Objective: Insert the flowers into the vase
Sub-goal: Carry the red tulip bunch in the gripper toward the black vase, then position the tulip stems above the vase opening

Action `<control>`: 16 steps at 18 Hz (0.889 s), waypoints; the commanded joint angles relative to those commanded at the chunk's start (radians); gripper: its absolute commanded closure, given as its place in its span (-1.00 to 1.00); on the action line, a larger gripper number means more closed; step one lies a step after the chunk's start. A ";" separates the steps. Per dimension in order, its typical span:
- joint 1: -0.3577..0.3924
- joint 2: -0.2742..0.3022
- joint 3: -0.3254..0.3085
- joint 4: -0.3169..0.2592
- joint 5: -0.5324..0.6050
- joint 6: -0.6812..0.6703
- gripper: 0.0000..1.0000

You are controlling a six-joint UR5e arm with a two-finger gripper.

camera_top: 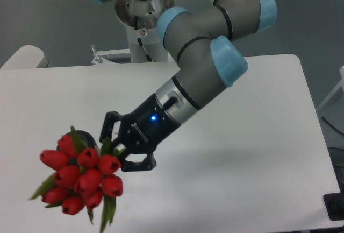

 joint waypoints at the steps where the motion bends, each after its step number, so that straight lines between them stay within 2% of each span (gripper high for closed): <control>1: 0.000 0.003 -0.005 0.000 -0.029 0.002 1.00; 4: 0.000 0.023 -0.038 0.018 -0.069 0.011 1.00; 9: -0.018 0.040 -0.144 0.161 -0.098 0.005 1.00; 13: -0.025 0.055 -0.163 0.172 -0.105 -0.002 1.00; 16: -0.040 0.066 -0.187 0.172 -0.160 -0.002 1.00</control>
